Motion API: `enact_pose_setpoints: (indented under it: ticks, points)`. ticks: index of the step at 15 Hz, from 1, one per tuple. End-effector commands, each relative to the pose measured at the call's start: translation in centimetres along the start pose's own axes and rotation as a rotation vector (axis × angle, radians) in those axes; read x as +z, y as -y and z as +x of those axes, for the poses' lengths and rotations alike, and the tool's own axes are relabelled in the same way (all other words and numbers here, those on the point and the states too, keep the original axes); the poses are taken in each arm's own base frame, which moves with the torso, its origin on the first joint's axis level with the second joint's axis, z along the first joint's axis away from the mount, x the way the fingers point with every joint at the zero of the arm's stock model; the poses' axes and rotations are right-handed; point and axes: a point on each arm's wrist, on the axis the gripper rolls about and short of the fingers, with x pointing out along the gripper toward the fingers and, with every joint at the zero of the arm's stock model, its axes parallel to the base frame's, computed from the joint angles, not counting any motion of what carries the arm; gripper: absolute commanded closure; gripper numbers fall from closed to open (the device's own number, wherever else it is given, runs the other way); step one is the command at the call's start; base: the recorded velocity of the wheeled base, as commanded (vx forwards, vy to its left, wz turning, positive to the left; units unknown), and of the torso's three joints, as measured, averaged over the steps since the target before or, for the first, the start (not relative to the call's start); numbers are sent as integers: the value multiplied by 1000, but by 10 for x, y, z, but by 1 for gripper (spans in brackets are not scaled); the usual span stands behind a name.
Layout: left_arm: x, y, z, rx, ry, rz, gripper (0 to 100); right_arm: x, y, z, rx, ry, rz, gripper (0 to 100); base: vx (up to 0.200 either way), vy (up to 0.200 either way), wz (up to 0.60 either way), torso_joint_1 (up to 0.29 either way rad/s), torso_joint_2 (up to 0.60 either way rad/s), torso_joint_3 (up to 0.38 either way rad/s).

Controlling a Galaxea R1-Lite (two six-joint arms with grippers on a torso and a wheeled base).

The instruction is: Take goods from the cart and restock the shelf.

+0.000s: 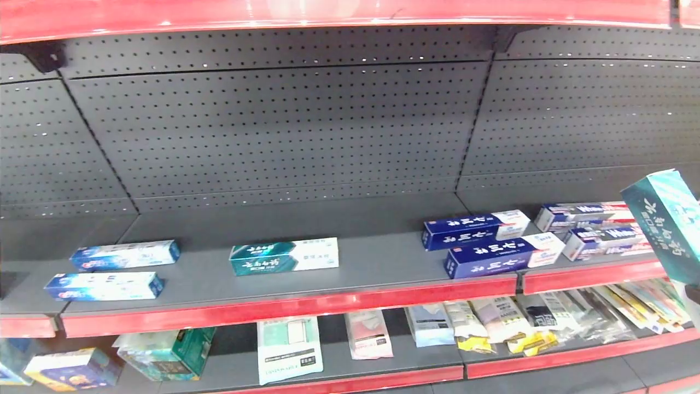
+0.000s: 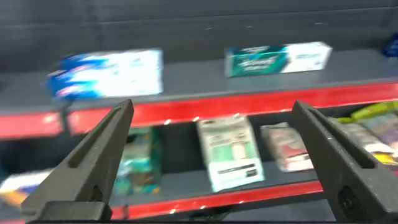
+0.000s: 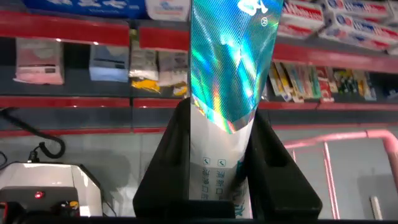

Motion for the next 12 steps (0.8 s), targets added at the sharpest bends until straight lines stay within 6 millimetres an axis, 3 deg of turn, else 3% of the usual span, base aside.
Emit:
enact_pose_setpoints:
  ticks: [1,12]
  points:
    - [0,0,0,0,-1,0,0,0,0,-1,-2,4,0,100,0,0,0,0,0,0]
    - [0,0,0,0,-1,-2,0,-10,-1,-10,-13,21,11,100,0,0,0,0,0,0]
